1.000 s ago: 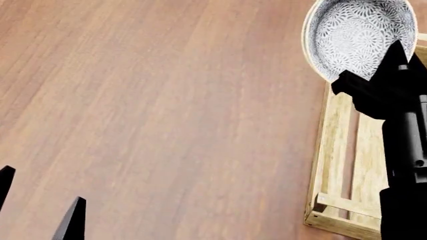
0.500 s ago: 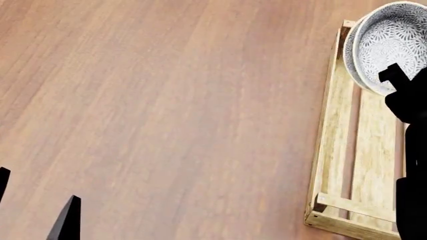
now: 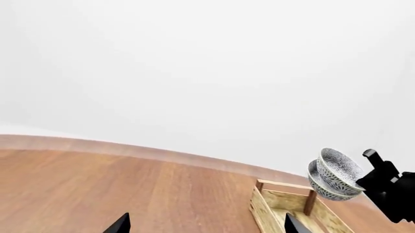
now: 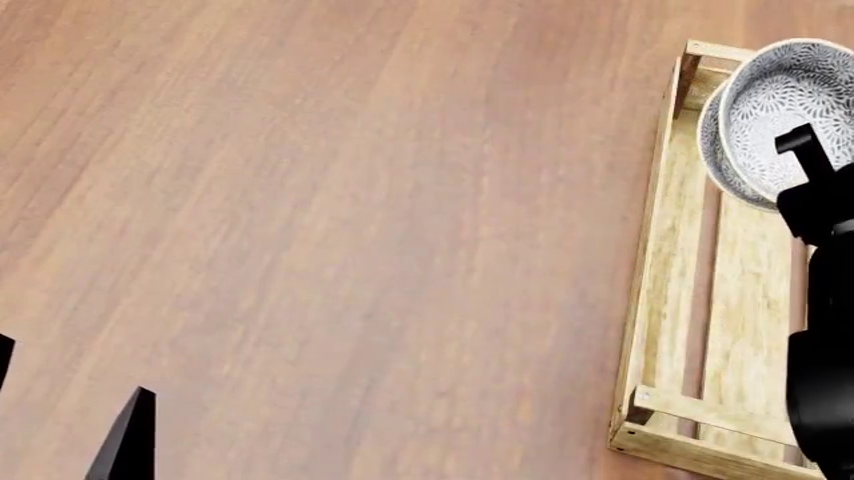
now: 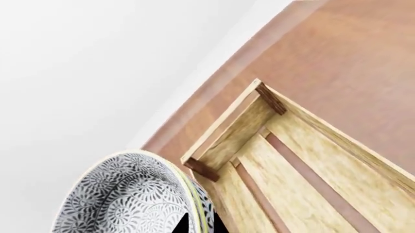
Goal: Stack the right bowl on the left bowl and place them in the tray.
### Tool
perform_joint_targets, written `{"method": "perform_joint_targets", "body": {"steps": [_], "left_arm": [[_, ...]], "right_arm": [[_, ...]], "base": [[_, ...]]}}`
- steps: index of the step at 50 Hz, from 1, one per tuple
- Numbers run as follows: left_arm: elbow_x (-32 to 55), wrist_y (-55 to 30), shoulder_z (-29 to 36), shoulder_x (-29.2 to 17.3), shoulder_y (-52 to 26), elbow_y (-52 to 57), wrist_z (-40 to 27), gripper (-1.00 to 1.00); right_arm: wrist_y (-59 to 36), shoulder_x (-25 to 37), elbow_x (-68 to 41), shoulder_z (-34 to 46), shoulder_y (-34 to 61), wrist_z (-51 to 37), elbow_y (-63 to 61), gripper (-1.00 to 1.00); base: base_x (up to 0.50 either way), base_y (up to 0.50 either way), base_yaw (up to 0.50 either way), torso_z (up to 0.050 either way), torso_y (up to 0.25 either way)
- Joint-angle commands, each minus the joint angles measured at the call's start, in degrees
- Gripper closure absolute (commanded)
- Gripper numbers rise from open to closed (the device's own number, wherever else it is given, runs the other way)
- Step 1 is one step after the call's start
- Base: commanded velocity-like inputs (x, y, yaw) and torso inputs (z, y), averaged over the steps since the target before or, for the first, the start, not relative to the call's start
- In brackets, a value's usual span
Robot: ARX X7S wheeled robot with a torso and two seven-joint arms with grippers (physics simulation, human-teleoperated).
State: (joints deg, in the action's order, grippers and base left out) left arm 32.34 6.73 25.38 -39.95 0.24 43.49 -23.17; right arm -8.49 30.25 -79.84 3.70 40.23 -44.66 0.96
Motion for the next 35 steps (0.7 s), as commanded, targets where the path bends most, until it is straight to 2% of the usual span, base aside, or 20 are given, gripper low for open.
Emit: {"method": "perform_joint_targets", "body": {"steps": [1, 35], "left_arm": [[0.42, 0.17, -0.30, -0.19, 0.12, 0.00, -0.29, -1.00], [0.91, 0.91, -0.82, -0.35, 0.14, -1.09, -0.39, -1.00]], "right_arm": [[0.93, -1.89, 1.60, -0.20, 2.51, 0.41, 4.35, 1.00], [5.17, -6.80, 3.48, -0.67, 7.83, 3.26, 19.99, 1.00]], "base": [[0.00, 0.00, 0.00, 0.000, 0.000], [0.00, 0.00, 0.00, 0.000, 0.001]]}}
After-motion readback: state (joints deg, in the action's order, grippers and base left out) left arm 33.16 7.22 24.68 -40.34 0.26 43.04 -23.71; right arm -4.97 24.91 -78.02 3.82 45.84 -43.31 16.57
